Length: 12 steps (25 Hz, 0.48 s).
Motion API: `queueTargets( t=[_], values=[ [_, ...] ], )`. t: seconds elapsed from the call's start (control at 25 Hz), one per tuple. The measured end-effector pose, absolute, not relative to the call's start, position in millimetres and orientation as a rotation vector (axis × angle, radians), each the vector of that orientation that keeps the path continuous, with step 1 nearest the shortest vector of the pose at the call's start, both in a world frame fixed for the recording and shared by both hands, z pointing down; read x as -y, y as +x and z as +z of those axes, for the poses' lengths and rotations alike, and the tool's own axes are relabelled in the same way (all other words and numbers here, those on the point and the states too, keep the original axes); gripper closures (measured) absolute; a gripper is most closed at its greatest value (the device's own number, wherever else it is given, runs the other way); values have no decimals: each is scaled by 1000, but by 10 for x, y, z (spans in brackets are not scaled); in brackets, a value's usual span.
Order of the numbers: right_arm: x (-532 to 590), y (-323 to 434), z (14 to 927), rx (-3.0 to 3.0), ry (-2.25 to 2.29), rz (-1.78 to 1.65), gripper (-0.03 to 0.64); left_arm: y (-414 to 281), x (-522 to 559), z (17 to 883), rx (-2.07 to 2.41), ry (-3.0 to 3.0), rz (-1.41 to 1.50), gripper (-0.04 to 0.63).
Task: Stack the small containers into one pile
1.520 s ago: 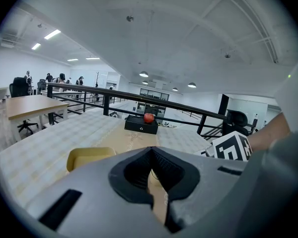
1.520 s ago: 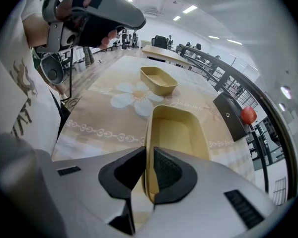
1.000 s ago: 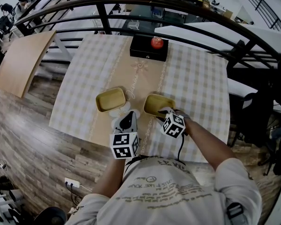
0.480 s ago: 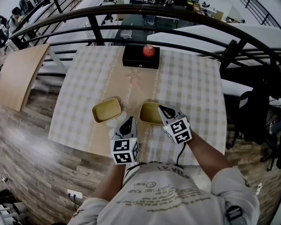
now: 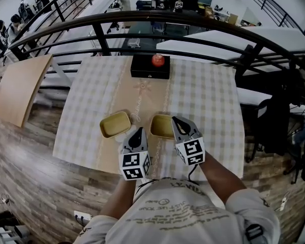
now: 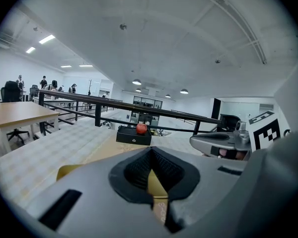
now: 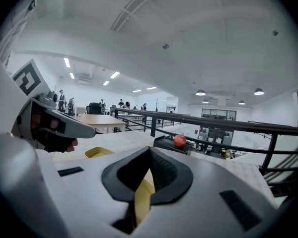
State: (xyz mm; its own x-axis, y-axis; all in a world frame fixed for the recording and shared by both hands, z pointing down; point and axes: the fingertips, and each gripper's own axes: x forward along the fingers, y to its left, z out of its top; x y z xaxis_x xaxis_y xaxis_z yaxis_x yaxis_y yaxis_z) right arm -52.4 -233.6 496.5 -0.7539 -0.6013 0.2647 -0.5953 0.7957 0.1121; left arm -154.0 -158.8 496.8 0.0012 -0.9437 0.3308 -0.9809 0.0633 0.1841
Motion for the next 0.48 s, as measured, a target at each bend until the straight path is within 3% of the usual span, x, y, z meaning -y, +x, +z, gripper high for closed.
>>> queueTargets(
  t=[0.48],
  values=[
    [1956, -1331, 4990, 2759, 684, -69, 614, -2135, 1156, 5013, 2098, 1761, 104, 592]
  ],
)
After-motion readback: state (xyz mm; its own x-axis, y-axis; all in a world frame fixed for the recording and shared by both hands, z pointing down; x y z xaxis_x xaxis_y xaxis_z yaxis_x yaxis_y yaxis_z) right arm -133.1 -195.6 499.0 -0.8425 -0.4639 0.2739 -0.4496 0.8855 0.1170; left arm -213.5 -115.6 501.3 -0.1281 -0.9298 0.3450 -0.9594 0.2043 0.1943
